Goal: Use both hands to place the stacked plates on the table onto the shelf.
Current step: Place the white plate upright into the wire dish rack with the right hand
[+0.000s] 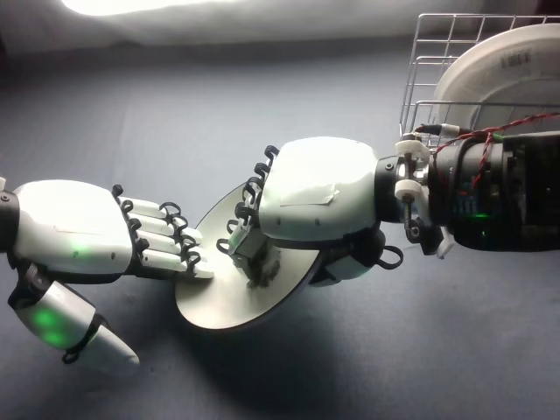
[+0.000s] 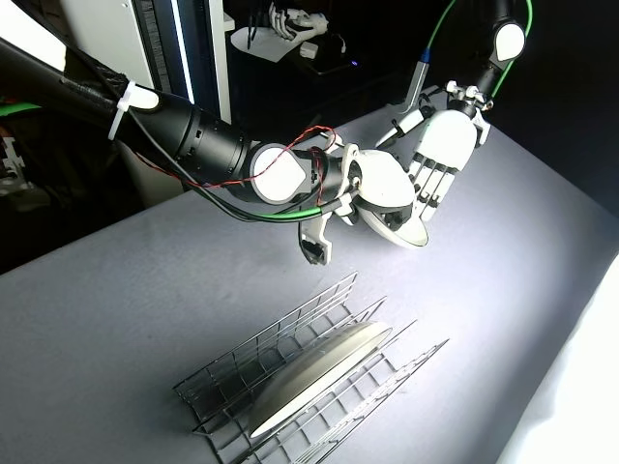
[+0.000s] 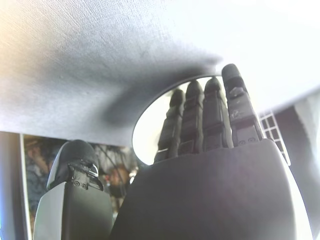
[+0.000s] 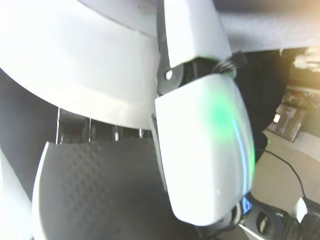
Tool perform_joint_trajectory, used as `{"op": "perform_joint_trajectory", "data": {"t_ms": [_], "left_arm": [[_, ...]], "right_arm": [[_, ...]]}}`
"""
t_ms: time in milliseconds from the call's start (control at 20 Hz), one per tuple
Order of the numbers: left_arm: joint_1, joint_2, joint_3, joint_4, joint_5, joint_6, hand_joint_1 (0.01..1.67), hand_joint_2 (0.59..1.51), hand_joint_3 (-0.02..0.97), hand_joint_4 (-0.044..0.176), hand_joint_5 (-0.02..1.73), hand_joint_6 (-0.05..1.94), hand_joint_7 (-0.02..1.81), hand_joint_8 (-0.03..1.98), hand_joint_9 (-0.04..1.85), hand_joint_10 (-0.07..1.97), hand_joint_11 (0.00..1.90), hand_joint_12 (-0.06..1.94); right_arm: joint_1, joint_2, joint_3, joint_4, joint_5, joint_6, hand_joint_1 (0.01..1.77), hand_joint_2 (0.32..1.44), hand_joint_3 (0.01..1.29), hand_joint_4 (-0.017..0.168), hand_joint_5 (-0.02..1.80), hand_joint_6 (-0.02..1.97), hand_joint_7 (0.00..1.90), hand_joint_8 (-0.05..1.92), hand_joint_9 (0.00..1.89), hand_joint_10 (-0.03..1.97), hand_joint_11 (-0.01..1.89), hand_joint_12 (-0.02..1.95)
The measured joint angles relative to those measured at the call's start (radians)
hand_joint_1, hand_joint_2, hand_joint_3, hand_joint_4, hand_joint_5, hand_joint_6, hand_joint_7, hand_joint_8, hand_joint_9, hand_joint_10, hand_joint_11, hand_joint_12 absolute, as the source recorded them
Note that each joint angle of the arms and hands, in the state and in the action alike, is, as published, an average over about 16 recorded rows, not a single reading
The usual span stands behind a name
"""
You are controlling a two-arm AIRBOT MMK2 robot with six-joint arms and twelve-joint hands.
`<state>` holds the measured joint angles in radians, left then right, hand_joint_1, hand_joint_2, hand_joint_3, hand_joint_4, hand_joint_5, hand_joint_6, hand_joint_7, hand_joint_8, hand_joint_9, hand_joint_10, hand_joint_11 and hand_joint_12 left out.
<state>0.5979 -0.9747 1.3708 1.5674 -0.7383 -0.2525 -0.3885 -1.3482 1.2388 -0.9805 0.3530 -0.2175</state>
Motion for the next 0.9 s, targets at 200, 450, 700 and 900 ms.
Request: {"op": "perform_joint_trajectory", "data": {"t_ms": [200,450,700,900], "left_arm": [[-0.048,0.029,-0.001,0.004,-0.017,-0.007,0.01,1.118,-0.012,-0.004,0.17,-0.01,0.15,-0.01,0.12,-0.01,0.02,0.31],[-0.115,0.090,-0.006,0.012,-0.050,-0.018,0.01,1.119,-0.012,-0.001,0.18,0.01,0.15,-0.01,0.13,0.00,0.02,0.31],[-0.168,0.170,-0.019,0.014,-0.087,-0.025,0.01,1.115,-0.012,0.001,0.17,0.02,0.13,0.00,0.11,0.01,0.02,0.25],[-0.192,0.228,-0.034,0.019,-0.118,-0.031,0.01,1.111,-0.011,0.001,0.16,0.02,0.12,0.00,0.10,0.01,0.02,0.22]], "right_arm": [[0.015,0.041,-0.032,0.027,0.010,0.000,1.42,0.89,0.01,-0.001,0.87,0.59,0.97,0.39,0.94,0.67,0.91,0.73],[0.039,0.122,-0.104,0.095,0.002,0.000,1.41,0.89,0.01,0.000,0.92,0.64,1.01,0.52,0.99,0.87,0.96,0.84],[0.073,0.225,-0.200,0.212,-0.012,0.000,1.41,0.91,0.01,0.002,0.96,0.71,1.05,0.64,1.03,0.94,0.97,0.96],[0.108,0.301,-0.276,0.335,-0.023,-0.002,1.43,0.93,0.01,-0.001,0.98,0.78,1.07,0.70,1.03,0.96,0.94,1.08]]}}
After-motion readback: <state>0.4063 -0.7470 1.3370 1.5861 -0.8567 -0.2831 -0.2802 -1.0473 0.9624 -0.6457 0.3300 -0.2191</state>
